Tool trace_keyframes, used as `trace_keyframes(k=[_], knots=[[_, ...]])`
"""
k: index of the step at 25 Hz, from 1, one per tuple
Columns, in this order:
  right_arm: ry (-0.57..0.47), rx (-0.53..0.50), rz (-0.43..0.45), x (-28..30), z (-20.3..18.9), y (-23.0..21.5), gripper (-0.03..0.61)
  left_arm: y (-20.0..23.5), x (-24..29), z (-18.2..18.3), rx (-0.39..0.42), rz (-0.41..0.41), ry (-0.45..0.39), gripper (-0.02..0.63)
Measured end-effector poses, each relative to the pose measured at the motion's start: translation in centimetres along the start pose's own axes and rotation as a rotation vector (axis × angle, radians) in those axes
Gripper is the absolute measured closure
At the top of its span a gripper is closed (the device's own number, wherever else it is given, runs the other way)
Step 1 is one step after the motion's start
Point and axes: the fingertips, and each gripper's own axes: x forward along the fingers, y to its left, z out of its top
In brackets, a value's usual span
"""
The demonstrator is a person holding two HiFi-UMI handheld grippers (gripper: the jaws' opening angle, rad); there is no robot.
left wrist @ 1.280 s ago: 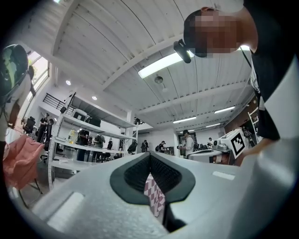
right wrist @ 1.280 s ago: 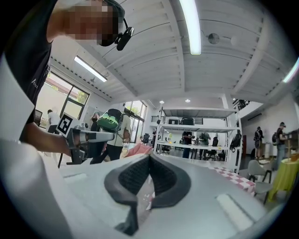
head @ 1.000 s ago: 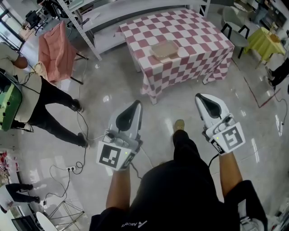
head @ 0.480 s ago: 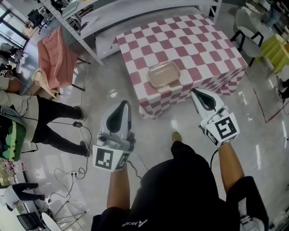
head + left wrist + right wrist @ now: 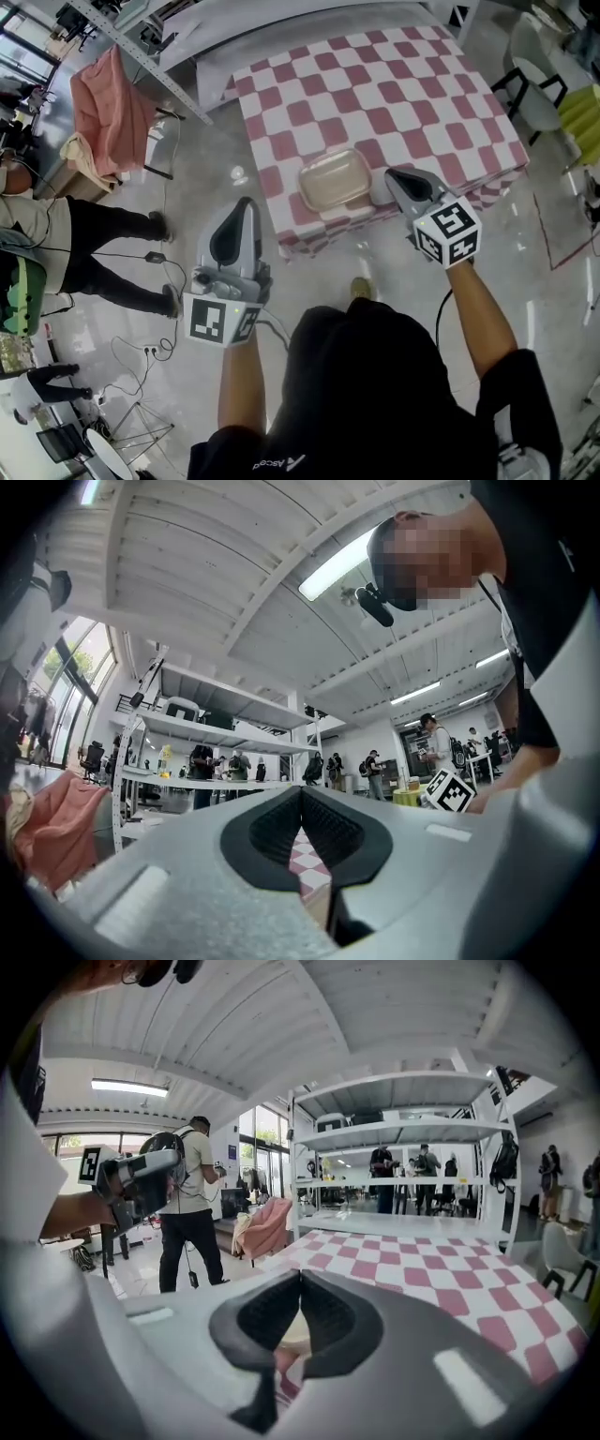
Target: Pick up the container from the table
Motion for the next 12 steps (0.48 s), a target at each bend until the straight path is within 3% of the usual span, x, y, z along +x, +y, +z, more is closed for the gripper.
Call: trace_keyframes(k=[2,5,10,12], knots=[[0.039,0.037,0.016,1.3,-1.1,-0.6,0.542,0.5,0.5,-0.4,-0.003,-0.001,0.009,0.603],[0.092,0.119,0.021,3.0,-2.7,-1.5,0.541,1.6,1.2,-1.0,-0.013,-0.007,0.016,0.603],[0.216,0.366,0.101,5.8,-6.1,-2.1,0.463,3.1,2.3,-2.0,-0.03,-0.025,0.024,0.604],[0.242,0.46,0.114,6.5,-7.0,-2.6,0.463,3.4,2.7,-2.4,-0.036,-0.037,0.026,0.603]])
